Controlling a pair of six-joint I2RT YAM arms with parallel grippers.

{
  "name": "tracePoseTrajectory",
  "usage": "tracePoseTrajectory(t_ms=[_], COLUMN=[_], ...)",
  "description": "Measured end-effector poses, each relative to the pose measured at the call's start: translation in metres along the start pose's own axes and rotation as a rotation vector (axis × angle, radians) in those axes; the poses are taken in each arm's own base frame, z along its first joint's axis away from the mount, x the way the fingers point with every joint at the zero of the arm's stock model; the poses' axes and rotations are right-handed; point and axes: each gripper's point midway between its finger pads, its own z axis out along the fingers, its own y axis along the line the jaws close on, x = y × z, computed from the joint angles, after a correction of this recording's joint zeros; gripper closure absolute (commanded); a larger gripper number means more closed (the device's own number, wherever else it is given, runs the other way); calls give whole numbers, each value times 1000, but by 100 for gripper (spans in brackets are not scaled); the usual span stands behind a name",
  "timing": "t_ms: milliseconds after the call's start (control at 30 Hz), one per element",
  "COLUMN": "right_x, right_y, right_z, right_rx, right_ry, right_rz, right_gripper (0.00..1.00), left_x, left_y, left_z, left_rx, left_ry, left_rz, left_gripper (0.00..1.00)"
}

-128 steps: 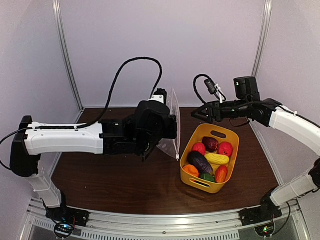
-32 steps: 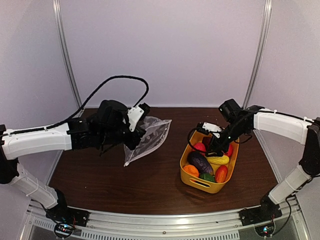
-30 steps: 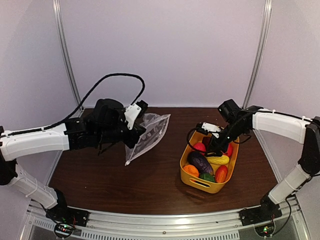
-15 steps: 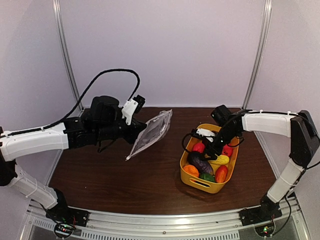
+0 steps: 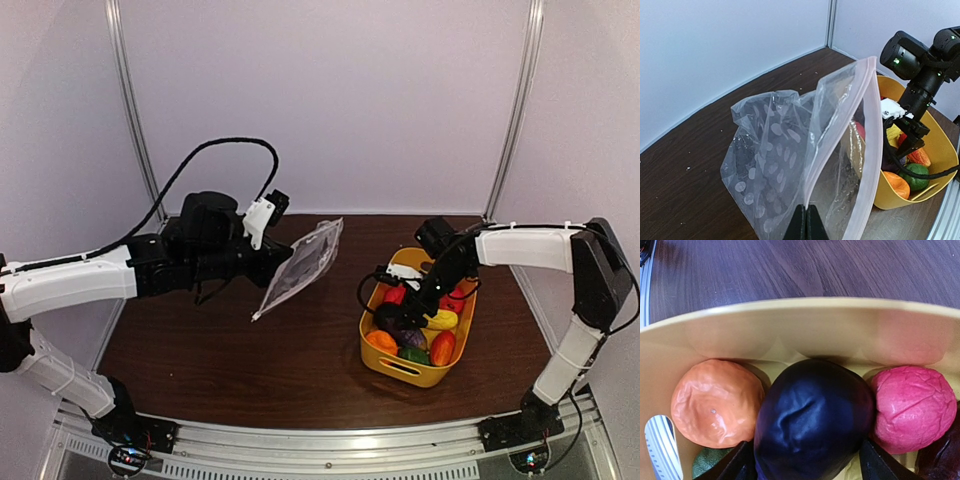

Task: Place the food in the zip-top bag and seal the zipper
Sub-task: Pick up the fake vegetable from the bin.

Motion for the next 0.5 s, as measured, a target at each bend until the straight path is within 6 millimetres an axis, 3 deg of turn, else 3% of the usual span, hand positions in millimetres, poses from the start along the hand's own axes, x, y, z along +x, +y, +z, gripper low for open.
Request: tracePoseTrajectory(t_ms=[167, 367, 500], right_x=[7, 10, 9], right_y=[-3, -3, -1], right_z=[11, 14, 9], right_rx=[-6, -7, -5], right_ry=[28, 36, 34], right_rz=[18, 24, 25], right_gripper=[17, 38, 45], left_x=[-1, -2, -2], left_y=[0, 0, -1], left_z=[0, -2, -2], left_rx=[2, 3, 7], left_ry=[-2, -5, -5], left_rz=[-1, -3, -4], left_gripper=[100, 100, 100])
